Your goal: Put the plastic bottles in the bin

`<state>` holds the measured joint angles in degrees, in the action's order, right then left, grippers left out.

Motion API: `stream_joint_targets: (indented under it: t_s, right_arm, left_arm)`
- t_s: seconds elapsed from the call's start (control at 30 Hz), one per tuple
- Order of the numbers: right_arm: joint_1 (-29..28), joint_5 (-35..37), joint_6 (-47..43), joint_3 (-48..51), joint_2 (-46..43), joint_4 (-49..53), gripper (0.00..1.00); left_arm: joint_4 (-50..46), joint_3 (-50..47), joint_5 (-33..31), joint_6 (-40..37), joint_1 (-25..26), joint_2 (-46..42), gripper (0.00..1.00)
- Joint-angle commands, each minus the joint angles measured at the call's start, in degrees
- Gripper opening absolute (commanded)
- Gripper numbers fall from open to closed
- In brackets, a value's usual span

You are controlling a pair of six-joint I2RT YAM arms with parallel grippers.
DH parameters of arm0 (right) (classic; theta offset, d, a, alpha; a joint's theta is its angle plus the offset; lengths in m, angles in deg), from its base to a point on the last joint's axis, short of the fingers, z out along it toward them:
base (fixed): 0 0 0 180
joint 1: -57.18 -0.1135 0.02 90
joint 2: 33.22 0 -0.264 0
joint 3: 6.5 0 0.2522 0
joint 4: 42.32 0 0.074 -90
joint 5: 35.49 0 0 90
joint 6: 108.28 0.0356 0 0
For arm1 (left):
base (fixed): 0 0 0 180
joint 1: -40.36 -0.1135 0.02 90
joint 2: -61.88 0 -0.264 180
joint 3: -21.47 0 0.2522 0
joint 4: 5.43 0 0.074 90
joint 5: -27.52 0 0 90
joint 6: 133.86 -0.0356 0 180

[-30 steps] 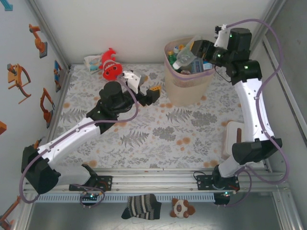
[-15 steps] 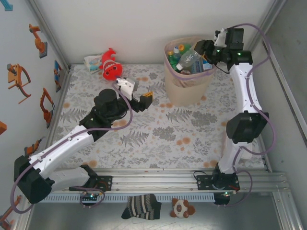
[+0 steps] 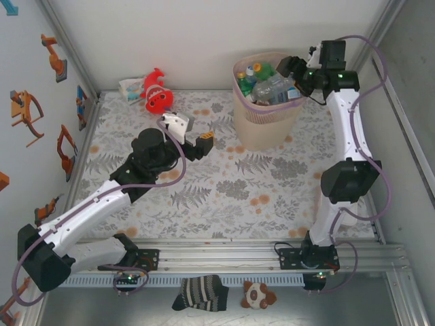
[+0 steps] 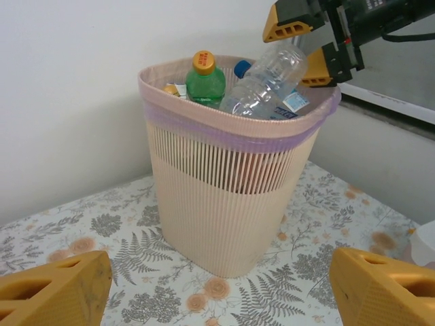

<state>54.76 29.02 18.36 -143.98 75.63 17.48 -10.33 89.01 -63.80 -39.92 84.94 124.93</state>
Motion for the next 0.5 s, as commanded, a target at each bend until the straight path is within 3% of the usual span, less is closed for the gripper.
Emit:
stream_joint_targets:
  t_s: [0.0,0.13,0.3,0.47]
  right_arm:
    - [0.31,5.4,-2.82,-2.36,-3.62,1.99,0.8]
    - [0.22,4.23,-3.24,-1.47,-4.97,-0.97,0.71]
    - [-0.29,-0.43,-3.86,-1.57,-3.06,-0.87,0.47]
    - [-2.55,-4.57,-4.29,-1.41,0.04,0.09,0.32]
  left_arm:
    - [-0.04,-0.8,-0.87,-1.23,-0.36,-1.51,0.83]
    - [-0.08,-0.87,-1.03,-1.24,-0.34,-1.45,0.83]
    - [-0.16,-0.96,-1.0,-0.91,-0.34,-1.46,0.83]
    - [-0.6,-0.91,-1.18,-0.62,-0.28,-1.48,0.83]
